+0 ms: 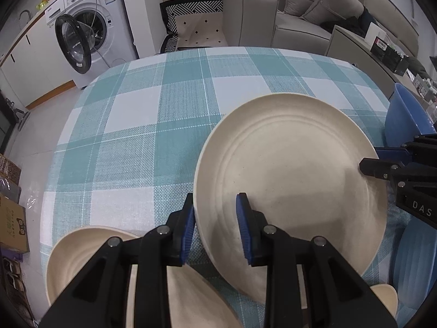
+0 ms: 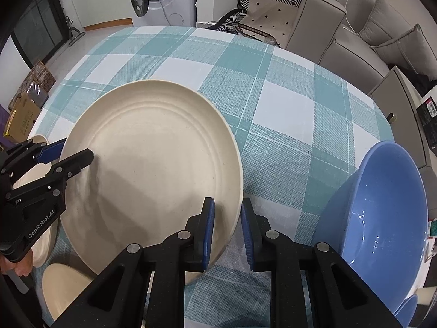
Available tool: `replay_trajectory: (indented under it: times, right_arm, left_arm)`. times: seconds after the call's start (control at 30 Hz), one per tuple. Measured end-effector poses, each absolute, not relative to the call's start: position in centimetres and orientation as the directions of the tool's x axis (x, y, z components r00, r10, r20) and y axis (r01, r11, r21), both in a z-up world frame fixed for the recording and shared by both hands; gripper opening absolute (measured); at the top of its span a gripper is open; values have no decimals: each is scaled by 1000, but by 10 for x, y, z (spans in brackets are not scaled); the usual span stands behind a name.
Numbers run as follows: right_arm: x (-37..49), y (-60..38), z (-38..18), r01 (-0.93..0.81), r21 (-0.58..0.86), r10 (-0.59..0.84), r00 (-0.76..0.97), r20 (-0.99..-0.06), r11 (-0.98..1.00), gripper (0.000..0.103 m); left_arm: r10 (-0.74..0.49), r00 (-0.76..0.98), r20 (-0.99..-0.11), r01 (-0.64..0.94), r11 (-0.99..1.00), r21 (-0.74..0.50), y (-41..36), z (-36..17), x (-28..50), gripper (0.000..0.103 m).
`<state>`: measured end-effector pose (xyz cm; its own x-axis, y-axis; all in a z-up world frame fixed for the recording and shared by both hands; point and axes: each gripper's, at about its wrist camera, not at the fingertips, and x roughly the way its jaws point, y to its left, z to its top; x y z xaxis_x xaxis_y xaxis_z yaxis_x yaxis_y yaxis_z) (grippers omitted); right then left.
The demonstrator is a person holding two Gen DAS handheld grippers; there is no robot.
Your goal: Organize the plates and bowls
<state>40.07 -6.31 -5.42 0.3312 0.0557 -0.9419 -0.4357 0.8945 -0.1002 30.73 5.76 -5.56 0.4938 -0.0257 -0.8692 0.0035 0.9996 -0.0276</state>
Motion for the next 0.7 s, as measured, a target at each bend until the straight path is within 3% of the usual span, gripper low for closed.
replay_trajectory:
  times: [0.7]
  right_arm:
    - [394, -61, -61, -452, -136, 17, 319, -948, 882, 20]
  left_arm:
    - [-32, 478, -878, 30, 999, -20, 52, -57, 296, 29]
